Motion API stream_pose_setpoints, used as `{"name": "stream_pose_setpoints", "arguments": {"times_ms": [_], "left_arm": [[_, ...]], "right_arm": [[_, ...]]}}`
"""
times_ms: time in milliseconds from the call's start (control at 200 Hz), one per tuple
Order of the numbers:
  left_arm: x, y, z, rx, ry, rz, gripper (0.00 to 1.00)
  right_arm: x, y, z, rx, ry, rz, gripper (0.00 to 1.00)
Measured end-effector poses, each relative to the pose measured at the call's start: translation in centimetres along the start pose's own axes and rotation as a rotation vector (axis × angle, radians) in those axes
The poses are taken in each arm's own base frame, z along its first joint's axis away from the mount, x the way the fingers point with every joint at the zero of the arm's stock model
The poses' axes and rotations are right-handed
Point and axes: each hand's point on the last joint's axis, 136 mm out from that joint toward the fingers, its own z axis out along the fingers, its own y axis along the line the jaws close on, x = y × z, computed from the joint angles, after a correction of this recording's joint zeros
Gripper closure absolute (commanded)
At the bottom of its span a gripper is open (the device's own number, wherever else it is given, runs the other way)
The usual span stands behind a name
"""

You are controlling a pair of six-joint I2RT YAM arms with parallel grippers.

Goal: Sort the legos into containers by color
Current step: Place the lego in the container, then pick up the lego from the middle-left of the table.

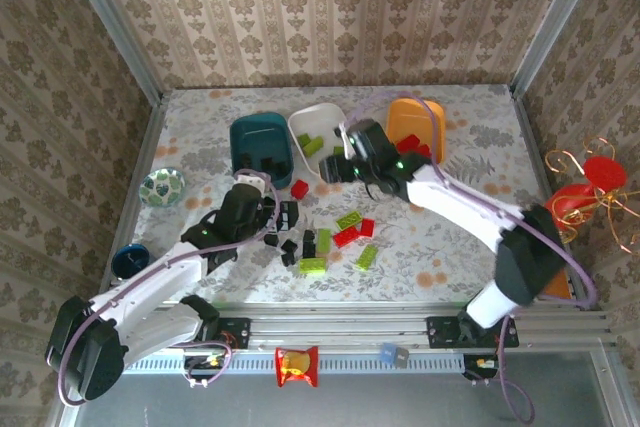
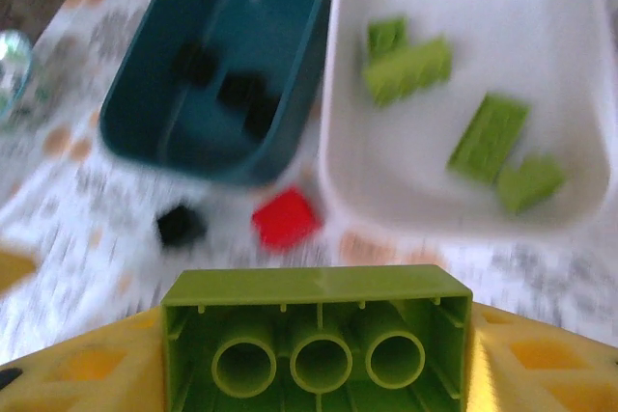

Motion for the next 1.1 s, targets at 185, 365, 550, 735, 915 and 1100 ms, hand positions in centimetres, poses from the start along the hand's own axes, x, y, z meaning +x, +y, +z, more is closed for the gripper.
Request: {"name": "stream_pose_setpoints", "arguments": {"times_ms": [185,365,550,735,915,1100], "left_arm": [[0.7,1.3,-0.3,-0.051,0.011,-0.029,0.0],[0.9,3.0,-0.9,-0.115,0.007,-0.061,0.0],[1.5,4.2,-0.7,-0.148,0.026,-0.092,0.0],[2.5,3.9,-0.1,-0.128,0.058,-0.09,0.02],[4.5,4.4,2.1,-0.159,0.151,-0.057,0.1],[5.8,5.8,5.1,-0.24,0.207,0.002,0.17]], "right_arm": [[-3.9,-3.2,8.4,0.111,0.02,0.065,0.5],[-2.6,-6.5,12.6,0.247,0.106,0.1,0.26],[-2.4,-6.9,12.8,0.289,0.142,0.097,0.19],[-2.2,-5.9,9.8,0.283,0.117,0.079,0.19],[-1.3,-3.0,4.5,0.225,0.051,0.043,0.19],[0.2,-1.4,1.6,0.176,0.007,0.036,0.19]]}}
